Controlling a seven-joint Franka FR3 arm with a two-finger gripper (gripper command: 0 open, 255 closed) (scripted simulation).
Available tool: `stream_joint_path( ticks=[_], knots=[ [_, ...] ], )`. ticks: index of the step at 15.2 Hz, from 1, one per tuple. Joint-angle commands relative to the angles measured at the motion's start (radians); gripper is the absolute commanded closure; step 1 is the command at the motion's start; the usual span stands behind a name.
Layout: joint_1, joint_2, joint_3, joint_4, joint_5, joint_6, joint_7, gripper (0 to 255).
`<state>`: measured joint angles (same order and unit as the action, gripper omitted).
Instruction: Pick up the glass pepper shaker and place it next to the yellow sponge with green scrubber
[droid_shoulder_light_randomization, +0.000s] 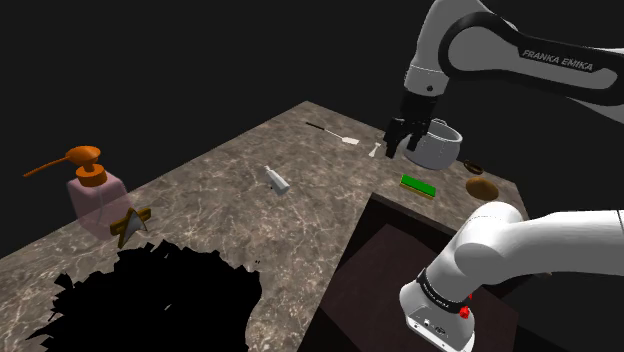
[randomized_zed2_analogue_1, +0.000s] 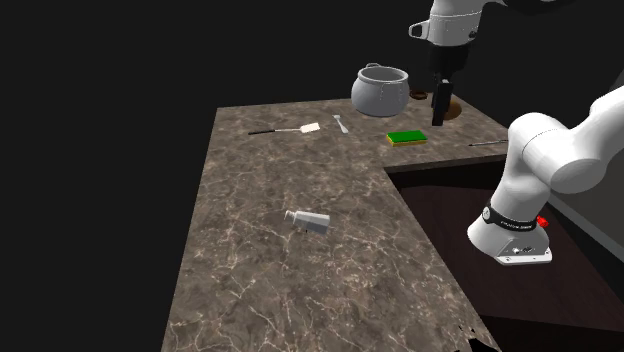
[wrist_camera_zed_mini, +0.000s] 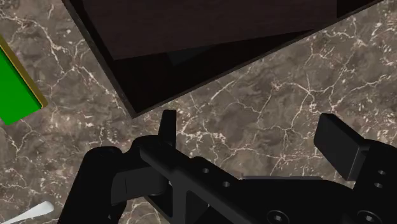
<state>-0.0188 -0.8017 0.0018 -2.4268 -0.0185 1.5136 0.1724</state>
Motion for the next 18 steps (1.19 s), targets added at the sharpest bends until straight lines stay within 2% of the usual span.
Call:
stream_joint_path(
  ticks=[1,10,18],
  knots=[
    [0.000,0.000,0.000,0.000,0.000,0.000,0.000,0],
    [0.050,0.219,-0.026,-0.065,0.102,0.356,-0.052,0],
    [0.115,0.481,-0.044,-0.018,0.232,0.632,-0.144,0]
  ],
)
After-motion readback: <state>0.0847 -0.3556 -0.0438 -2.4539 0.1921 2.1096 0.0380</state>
